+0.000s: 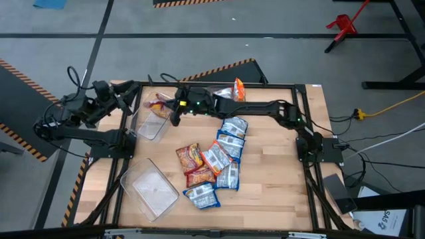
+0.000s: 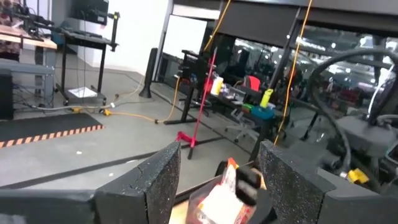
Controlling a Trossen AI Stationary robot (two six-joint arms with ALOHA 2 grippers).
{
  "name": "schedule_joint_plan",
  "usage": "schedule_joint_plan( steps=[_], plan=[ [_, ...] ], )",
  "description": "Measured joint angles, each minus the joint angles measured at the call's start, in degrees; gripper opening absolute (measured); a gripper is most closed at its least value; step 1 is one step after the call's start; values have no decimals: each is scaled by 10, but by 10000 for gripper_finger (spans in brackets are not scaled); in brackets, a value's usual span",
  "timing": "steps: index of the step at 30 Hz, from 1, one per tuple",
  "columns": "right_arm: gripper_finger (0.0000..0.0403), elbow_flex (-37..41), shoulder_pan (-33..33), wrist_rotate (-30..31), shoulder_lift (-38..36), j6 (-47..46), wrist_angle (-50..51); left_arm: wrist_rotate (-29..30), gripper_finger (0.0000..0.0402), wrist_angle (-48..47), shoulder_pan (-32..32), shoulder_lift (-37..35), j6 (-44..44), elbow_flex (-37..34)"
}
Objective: Sort Maruchan noodles
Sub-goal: Put the top red noodle pack into the top transparent bin
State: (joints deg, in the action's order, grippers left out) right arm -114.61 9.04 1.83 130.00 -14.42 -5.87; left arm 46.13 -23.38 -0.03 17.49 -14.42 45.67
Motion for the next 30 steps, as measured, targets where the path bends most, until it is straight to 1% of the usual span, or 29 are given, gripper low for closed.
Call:
schedule_joint_plan(
  steps=[8, 11, 14, 17, 21, 24, 26, 28, 30],
  plan=[
    [0, 0, 8, -24, 41, -78, -19, 9, 212, -3, 0, 0, 0, 0],
    [1, 0, 12, -24, 47, -83, -16, 9, 212, -3, 0, 0, 0, 0],
    [11, 0, 15, -24, 48, -83, -20, 9, 212, -3, 0, 0, 0, 0],
    [37, -6, 19, -26, 48, -84, -16, 9, 212, -3, 0, 0, 0, 0],
    [91, -32, 29, -25, 47, -94, -19, 9, 212, -3, 0, 0, 0, 0],
    [129, -56, 42, -33, 47, -92, 2, 9, 212, -5, 0, 0, 0, 0],
    [147, -79, 52, -67, 47, -81, 8, 9, 212, -5, 0, 0, 0, 0],
    [159, -112, 59, -124, 47, -41, 30, 9, 212, -6, 0, 0, 0, 0],
    [166, -151, 63, -165, 47, 20, 90, 6, 212, -8, 0, 0, 0, 0]
  ],
)
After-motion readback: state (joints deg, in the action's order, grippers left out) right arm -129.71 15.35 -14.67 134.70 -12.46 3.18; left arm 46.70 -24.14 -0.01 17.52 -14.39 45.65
